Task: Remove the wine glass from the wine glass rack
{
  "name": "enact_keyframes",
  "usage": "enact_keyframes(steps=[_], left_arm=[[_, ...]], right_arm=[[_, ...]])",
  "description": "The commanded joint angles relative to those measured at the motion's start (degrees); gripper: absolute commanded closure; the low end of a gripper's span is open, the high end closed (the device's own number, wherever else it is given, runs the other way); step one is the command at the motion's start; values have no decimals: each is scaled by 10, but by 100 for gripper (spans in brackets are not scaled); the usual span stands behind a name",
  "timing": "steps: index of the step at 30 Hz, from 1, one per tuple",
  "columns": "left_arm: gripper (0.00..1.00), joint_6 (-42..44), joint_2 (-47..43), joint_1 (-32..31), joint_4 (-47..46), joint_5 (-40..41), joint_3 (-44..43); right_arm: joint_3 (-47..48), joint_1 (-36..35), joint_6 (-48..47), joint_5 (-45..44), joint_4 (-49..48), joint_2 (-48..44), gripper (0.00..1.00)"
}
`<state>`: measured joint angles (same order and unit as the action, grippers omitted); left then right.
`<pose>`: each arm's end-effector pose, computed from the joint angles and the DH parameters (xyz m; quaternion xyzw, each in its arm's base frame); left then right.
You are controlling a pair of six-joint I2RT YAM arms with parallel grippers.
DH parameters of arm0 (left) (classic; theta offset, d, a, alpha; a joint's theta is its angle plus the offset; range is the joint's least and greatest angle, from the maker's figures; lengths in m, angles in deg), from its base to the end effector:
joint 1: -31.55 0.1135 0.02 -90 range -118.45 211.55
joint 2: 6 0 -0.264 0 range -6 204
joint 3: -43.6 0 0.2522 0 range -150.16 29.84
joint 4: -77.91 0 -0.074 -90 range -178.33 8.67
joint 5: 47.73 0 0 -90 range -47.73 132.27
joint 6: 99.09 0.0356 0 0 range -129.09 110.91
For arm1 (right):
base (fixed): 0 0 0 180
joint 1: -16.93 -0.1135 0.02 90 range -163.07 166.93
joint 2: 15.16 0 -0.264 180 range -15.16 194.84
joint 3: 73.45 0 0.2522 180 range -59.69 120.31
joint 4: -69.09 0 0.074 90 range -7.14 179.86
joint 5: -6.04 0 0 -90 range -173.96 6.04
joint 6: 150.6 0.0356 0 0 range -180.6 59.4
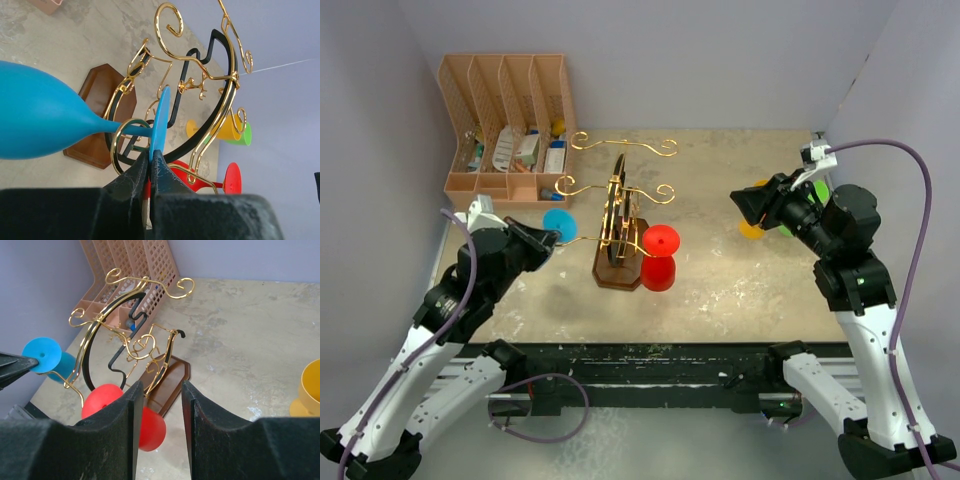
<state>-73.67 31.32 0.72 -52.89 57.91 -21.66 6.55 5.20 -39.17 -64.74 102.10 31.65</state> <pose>0.1198 -0.0603 0.3525 -0.3109 0.7602 -0.3381 0.4594 0.1523 0.0436 0.4444 -0.0590 0.7036 0.3122 0.6356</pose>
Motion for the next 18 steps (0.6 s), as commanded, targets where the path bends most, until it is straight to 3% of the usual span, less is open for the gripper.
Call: enact_keyframes(steps=[1, 9, 18], left_arm=[[99, -20, -26, -1, -7, 0, 1], [100, -71, -83, -1, 18, 14, 20], [100, -110, -109, -1, -30, -33, 61]], right_arm=[[-1, -2, 1, 12, -36, -8, 61], [1, -2, 2, 9, -37, -14, 61], [3, -1, -1, 6, -30, -19, 62]])
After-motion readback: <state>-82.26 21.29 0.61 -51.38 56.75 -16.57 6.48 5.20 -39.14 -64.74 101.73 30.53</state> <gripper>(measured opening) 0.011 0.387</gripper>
